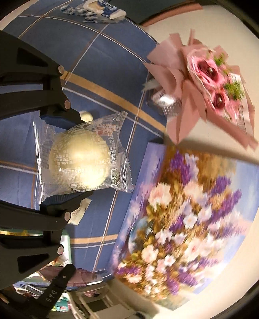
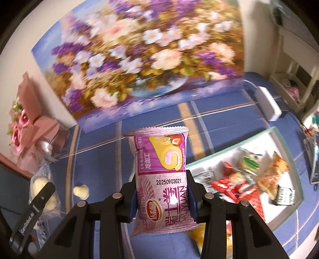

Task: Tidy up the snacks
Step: 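Lift both held snacks and carry them over the white tray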

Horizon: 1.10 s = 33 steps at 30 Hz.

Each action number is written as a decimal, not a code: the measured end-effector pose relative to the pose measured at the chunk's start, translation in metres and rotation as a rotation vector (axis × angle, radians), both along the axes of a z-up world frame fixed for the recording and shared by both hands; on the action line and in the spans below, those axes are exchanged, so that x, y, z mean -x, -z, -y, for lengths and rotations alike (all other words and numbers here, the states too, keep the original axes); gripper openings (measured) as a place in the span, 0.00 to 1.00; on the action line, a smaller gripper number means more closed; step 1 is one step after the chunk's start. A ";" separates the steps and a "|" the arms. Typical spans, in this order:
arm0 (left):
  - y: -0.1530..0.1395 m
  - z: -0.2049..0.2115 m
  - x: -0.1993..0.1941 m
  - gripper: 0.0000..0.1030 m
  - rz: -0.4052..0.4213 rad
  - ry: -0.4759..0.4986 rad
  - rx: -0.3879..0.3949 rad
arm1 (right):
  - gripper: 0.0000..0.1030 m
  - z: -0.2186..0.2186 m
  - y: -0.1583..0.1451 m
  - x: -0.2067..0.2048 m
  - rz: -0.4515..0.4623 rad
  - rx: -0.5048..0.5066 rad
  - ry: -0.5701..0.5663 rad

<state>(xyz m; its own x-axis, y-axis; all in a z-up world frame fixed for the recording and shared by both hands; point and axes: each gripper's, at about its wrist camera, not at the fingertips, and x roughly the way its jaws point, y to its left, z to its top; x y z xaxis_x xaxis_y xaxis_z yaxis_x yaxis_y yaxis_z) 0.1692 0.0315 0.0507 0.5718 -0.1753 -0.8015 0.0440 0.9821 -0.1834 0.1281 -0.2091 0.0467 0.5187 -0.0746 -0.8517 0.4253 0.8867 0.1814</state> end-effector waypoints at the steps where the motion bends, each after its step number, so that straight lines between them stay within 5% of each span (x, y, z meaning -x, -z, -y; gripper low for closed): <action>1: 0.000 0.004 0.001 0.55 0.001 0.010 0.000 | 0.41 0.006 0.000 0.003 -0.002 0.005 0.015; 19: -0.007 0.123 0.046 0.55 -0.022 0.283 0.064 | 0.41 0.122 -0.007 0.074 -0.015 -0.033 0.235; 33: 0.014 0.213 0.092 0.55 -0.082 0.496 0.057 | 0.41 0.161 -0.005 0.123 0.000 -0.059 0.297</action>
<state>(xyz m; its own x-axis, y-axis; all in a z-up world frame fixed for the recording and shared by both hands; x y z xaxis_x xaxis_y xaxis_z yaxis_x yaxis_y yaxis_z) 0.0776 -0.1817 0.0366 0.3437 -0.4550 -0.8215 0.4861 0.8347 -0.2589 0.0051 -0.3699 0.0515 0.4818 -0.1738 -0.8589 0.6647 0.7111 0.2290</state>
